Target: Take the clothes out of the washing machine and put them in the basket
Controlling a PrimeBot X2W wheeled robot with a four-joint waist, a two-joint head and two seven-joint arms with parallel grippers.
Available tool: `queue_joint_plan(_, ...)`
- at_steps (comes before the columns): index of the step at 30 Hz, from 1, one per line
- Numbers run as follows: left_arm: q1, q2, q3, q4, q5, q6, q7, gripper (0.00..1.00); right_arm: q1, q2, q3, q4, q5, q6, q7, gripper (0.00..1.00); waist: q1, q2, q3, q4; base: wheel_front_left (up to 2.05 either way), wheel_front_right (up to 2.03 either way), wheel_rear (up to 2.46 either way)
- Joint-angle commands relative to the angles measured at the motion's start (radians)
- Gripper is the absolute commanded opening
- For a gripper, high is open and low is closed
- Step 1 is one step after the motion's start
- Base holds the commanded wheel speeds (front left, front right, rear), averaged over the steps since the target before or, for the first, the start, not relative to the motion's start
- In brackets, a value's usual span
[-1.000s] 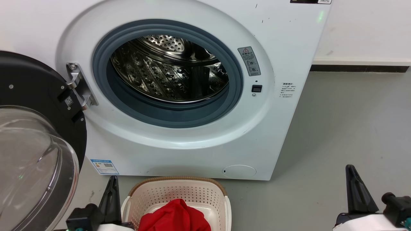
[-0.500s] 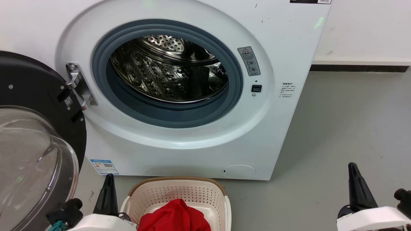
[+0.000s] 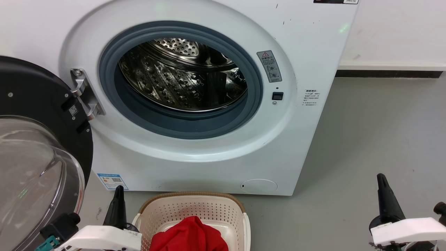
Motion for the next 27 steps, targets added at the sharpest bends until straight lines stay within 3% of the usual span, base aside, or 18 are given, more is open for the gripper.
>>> queue_joint_plan(1,-0.026,0.002,0.007,-0.004,-0.045,-0.006,0.010,0.00,-0.029,-0.004,-0.003,-0.003,0.048,0.000,0.011,0.00,0.0000,0.0000,0.000,0.000,0.00,0.00,0.00)
queue_joint_plan(27,-0.076,-0.004,0.037,0.043,-0.379,-0.040,0.090,0.00,-0.074,-0.005,-0.007,0.039,0.387,0.000,0.093,0.00,0.0000,0.0000,0.000,-0.006,0.00,0.00,0.00)
